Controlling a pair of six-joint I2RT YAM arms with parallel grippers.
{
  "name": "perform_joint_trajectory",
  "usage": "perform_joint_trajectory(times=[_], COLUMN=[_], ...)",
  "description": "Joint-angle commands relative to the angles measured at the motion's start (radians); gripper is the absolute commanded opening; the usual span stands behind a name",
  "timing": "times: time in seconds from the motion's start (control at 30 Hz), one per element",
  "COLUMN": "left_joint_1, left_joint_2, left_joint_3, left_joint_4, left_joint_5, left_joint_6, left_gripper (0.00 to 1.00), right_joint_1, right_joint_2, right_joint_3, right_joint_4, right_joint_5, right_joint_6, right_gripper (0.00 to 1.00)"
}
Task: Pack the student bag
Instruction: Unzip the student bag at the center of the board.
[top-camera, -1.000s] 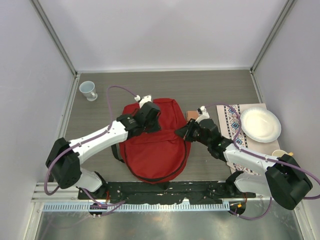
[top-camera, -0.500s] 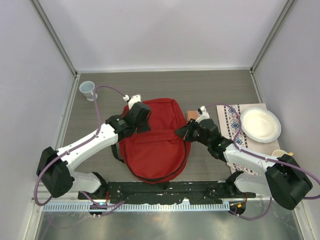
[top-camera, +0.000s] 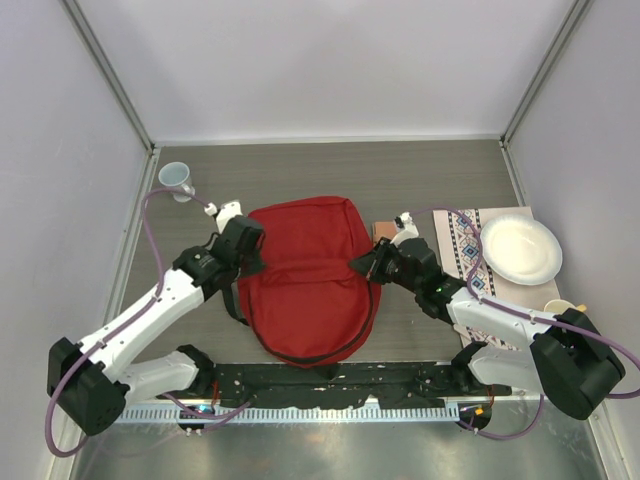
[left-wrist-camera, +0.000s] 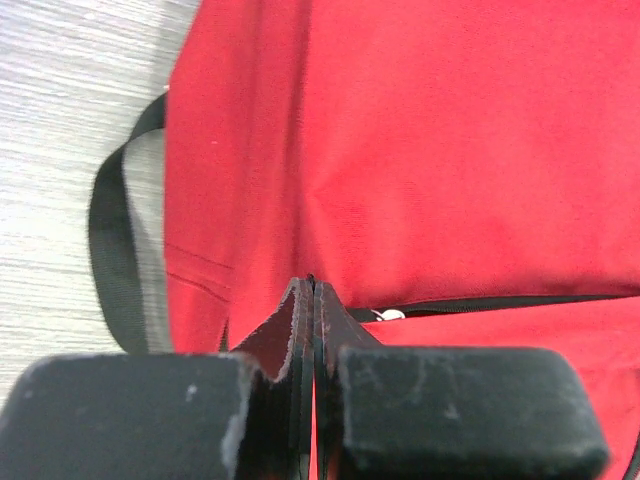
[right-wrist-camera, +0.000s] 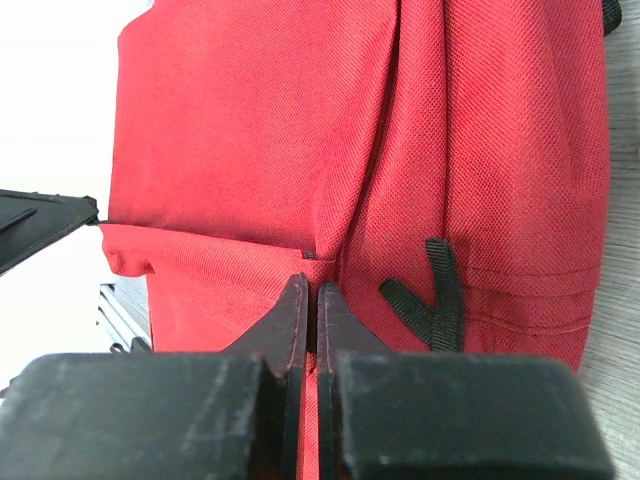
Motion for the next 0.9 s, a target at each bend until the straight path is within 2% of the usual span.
perform_joint_trajectory(times=[0.0, 0.27, 0.5, 0.6, 0.63, 0.67, 0.7, 0.73, 0.77, 0.8, 0.83, 0.87], left_joint_1=[0.053, 0.135, 0.152, 0.152, 0.15, 0.152, 0.152, 0.152, 0.152, 0.152, 0.152, 0.152], left_joint_2=[-0.065, -0.114, -0.133, -0.136, -0.127, -0.121, -0.114, -0.107, -0.105, -0.107, -0.113, -0.116], left_joint_3=[-0.034, -0.046, -0.06, -0.058, -0.055, -0.045, -0.04, -0.037, -0.029, -0.028, -0.025, -0.02], left_joint_4=[-0.081, -0.124, -0.133, -0.099, -0.104, -0.108, -0.113, -0.121, -0.125, -0.13, -0.136, -0.139], left_joint_5=[-0.084, -0.099, -0.098, -0.055, -0.052, -0.05, -0.052, -0.053, -0.058, -0.068, -0.076, -0.084], left_joint_6=[0.017, 0.045, 0.059, 0.063, 0.062, 0.062, 0.059, 0.057, 0.056, 0.053, 0.054, 0.053], left_gripper=[0.0, 0.0, 0.0, 0.0, 0.03, 0.15, 0.22, 0.29, 0.49, 0.55, 0.59, 0.67], right_joint_1=[0.004, 0.004, 0.004, 0.004, 0.004, 0.004, 0.002, 0.004, 0.004, 0.004, 0.004, 0.004], right_joint_2=[-0.001, 0.002, -0.001, 0.002, 0.002, 0.001, -0.01, -0.016, -0.025, -0.037, -0.06, -0.073], right_joint_3=[-0.004, -0.002, -0.002, -0.002, -0.001, 0.004, 0.006, 0.01, 0.018, 0.024, 0.03, 0.048], right_joint_4=[0.008, 0.006, 0.002, 0.005, 0.002, 0.002, -0.004, -0.021, -0.032, -0.041, -0.073, -0.093], right_joint_5=[0.007, 0.005, 0.009, 0.007, 0.007, 0.006, 0.007, 0.007, 0.016, 0.022, 0.03, 0.054], right_joint_6=[-0.009, -0.006, -0.008, -0.006, -0.006, -0.005, -0.005, -0.008, -0.009, -0.012, -0.017, -0.024], right_gripper=[0.01, 0.01, 0.01, 0.06, 0.13, 0.17, 0.22, 0.33, 0.39, 0.45, 0.55, 0.58])
